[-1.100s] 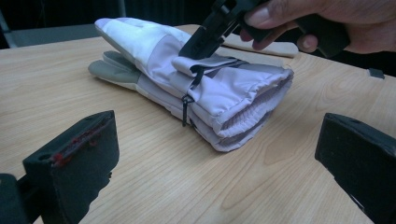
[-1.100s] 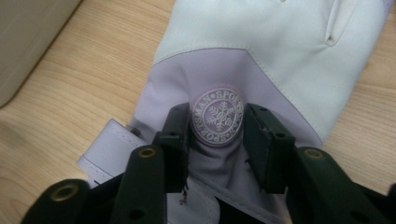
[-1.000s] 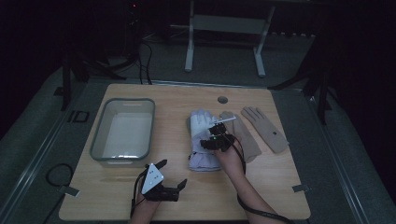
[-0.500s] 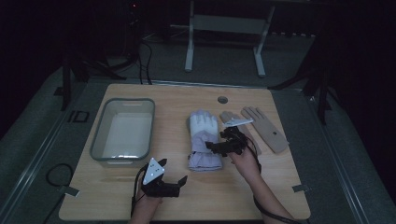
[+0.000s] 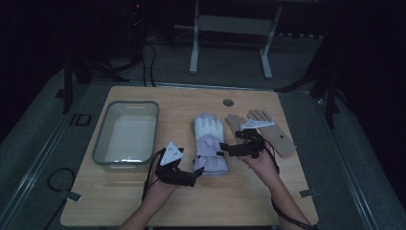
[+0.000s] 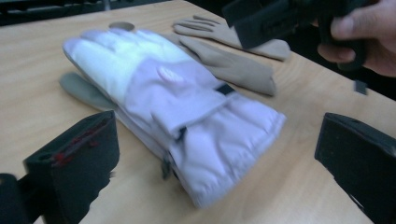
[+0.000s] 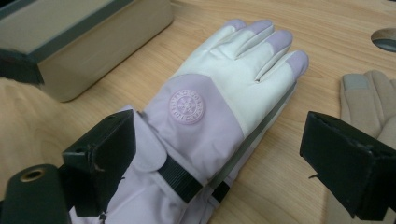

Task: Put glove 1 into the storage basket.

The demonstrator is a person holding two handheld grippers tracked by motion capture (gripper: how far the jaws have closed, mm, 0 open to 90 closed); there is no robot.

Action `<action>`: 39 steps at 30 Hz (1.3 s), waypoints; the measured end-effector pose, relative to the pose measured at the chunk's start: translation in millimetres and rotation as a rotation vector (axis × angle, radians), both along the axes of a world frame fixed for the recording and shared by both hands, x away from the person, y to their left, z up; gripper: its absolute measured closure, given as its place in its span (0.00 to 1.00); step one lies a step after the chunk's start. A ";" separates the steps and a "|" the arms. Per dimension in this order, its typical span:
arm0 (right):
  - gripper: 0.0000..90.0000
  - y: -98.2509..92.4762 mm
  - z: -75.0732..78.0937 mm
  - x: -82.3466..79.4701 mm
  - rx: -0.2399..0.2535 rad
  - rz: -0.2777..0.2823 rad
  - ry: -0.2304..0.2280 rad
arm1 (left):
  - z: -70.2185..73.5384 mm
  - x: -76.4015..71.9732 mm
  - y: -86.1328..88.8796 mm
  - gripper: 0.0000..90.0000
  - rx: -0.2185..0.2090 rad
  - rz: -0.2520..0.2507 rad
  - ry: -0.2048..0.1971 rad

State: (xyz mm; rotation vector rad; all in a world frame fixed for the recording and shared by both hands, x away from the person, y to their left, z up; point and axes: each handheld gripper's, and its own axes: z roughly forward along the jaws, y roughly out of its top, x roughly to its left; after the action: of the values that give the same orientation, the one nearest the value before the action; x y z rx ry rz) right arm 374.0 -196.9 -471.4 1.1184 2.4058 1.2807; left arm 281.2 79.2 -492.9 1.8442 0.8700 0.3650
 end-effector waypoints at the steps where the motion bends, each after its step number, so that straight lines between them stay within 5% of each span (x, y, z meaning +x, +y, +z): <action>1: 0.15 1.8 -0.5 1.3 -0.010 -0.003 -0.004 | 2.9 2.9 -1.8 0.08 -0.001 0.014 -0.002; 3: 0.18 3.6 -0.8 2.5 -0.017 -0.007 -0.005 | 6.6 9.8 -5.6 0.09 0.005 0.029 0.020; 7: 0.43 10.0 -4.9 12.5 -0.016 -0.037 0.024 | 2.3 21.9 -14.3 0.17 0.055 0.090 0.107; 12: 0.55 8.8 -25.1 23.9 0.023 -0.052 0.137 | -18.3 29.8 -18.1 0.25 0.025 0.167 0.224; 18: 0.53 3.5 -53.4 32.7 0.083 -0.046 0.275 | -47.4 38.7 -26.1 0.28 0.009 0.134 0.377; 25: 0.51 -1.5 -81.1 44.0 0.136 -0.037 0.420 | -65.8 48.8 -18.9 0.42 -0.057 0.078 0.460; 33: 0.71 0.2 -84.4 43.3 0.165 -0.007 0.433 | -71.2 54.1 -19.0 0.55 -0.059 0.010 0.461; 39: 0.83 11.2 -75.2 32.2 0.052 0.007 0.298 | -69.4 56.3 -18.3 0.72 -0.064 -0.015 0.485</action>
State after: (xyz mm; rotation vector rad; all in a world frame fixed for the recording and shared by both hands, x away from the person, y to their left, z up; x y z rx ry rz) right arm 406.3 -185.6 -546.6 1.4071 2.5971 1.2634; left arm 337.5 60.9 -562.3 1.9085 1.1762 -0.1300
